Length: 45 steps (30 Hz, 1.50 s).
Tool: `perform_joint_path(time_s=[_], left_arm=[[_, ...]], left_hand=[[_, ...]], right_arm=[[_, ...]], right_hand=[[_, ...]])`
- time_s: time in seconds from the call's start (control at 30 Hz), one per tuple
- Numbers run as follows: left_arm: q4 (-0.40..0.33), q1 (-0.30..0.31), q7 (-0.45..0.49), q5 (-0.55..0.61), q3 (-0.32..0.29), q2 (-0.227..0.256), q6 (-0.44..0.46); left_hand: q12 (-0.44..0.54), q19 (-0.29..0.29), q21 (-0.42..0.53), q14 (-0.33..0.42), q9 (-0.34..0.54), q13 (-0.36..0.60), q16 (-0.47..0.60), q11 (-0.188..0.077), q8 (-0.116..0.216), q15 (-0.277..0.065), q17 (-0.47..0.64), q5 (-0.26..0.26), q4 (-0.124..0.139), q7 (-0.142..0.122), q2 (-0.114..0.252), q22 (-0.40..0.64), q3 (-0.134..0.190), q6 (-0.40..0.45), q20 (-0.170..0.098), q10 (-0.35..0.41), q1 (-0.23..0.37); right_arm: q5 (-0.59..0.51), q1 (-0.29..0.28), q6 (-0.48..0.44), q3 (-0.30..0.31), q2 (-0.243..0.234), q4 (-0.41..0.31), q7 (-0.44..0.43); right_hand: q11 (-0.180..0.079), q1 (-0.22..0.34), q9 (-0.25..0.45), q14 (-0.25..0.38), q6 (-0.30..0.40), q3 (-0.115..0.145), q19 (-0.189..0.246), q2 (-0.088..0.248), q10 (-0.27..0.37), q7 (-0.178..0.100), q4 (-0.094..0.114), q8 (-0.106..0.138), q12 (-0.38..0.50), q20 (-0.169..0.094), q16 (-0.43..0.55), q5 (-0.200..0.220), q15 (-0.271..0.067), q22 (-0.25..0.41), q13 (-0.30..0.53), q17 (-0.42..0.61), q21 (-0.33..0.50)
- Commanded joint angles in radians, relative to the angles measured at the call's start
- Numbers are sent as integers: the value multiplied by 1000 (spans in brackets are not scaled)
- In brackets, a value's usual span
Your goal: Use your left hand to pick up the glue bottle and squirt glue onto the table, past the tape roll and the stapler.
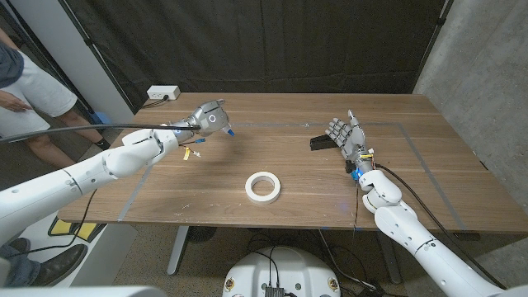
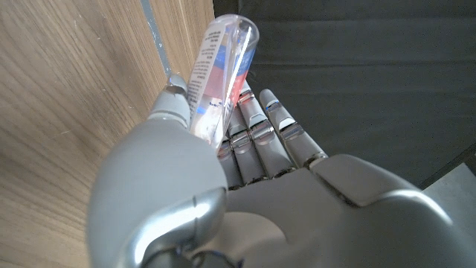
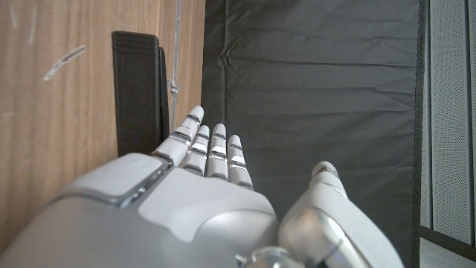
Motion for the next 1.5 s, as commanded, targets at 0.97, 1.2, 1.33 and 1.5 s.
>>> perform_joint_path(time_s=[0.97,1.2,1.33,1.5], left_arm=[[-13,5,-34,21,17,-36,2],[-34,14,-85,-33,1,-30,-8],[-37,20,-100,-54,-11,-32,0],[-26,16,-97,-64,-14,-40,0]], left_hand=[[45,-12,-21,109,8,50,9,-89,4,-56,1,23,137,53,23,-7,227,121,-125,131,32],[43,-5,-24,102,6,56,-4,-85,7,-54,-2,13,135,41,-1,-7,228,138,-130,135,27],[34,-11,-30,89,2,43,-10,-87,6,-52,-4,6,126,37,-32,-7,225,149,-132,142,23],[21,-11,-33,83,0,32,-9,-80,-3,-54,-3,3,127,33,-43,-7,225,140,-131,131,13]], right_arm=[[14,-20,-20,13,-23,-13,11],[10,-25,-21,14,-28,-23,7],[9,-29,-22,15,-28,-29,-1],[1,-31,-20,11,-26,-33,-10]], right_hand=[[1,-4,5,11,6,-3,10,9,13,-3,-2,3,4,1,1,0,-1,3,3,2,-1],[1,-4,5,10,6,-3,9,9,12,-3,-2,3,4,1,0,0,-2,3,3,2,-1],[1,-4,5,10,7,-3,9,9,13,-4,-2,3,4,1,0,0,-1,3,3,2,-1],[1,-4,5,10,7,-4,9,9,12,-4,-2,2,3,2,0,0,0,3,3,2,-1]])
